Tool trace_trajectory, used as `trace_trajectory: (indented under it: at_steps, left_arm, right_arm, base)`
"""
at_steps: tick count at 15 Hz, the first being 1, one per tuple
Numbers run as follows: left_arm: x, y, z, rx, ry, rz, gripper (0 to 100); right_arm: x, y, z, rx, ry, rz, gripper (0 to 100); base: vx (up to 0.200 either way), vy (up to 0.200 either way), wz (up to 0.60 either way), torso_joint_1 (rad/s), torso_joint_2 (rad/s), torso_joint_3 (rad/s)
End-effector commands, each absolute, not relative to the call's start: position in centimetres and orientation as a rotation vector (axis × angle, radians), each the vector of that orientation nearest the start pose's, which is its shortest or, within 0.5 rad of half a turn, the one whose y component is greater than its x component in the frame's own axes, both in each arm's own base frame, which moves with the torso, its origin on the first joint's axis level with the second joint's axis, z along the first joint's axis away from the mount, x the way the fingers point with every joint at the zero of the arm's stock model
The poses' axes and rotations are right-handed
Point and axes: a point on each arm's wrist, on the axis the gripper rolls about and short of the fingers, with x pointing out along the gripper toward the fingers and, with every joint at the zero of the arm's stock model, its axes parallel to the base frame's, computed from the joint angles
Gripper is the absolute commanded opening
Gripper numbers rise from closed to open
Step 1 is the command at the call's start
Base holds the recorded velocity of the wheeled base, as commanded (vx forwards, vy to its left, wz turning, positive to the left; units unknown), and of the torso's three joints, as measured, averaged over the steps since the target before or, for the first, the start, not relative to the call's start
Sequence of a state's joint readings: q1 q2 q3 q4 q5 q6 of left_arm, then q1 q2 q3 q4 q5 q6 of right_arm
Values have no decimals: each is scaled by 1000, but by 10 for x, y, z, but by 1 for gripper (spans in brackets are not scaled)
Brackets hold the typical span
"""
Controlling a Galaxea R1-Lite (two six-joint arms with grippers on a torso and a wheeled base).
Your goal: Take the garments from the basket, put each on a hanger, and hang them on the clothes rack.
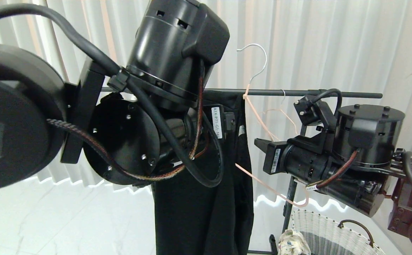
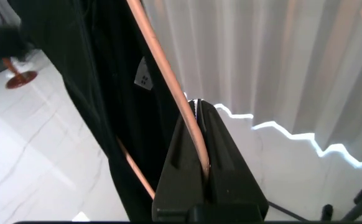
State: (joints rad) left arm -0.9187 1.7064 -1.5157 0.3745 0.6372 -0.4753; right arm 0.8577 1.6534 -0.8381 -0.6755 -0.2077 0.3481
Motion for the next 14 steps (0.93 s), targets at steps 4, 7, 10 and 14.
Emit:
trace_trajectory:
  at_steps: [4, 7, 10, 14]
  left_arm:
    - [153, -212, 269, 103, 488, -260, 100]
    - [126, -174, 263, 197, 456, -306, 100]
    - [106, -142, 275, 163, 382, -387, 100]
    - [87, -106, 282, 215, 322, -681, 100]
  right_arm:
    - [205, 210, 217, 262, 199, 573, 0]
    - [199, 193, 211, 204, 202, 563, 0]
    - [176, 173, 198, 132, 235, 627, 0]
    - [142, 147, 183, 8, 243, 792, 0]
  base:
    - [0, 0, 0, 0, 0, 0]
    - [0, 0, 0, 0, 0, 0]
    - [0, 0, 0, 0, 0, 0]
    - [0, 0, 0, 0, 0, 0]
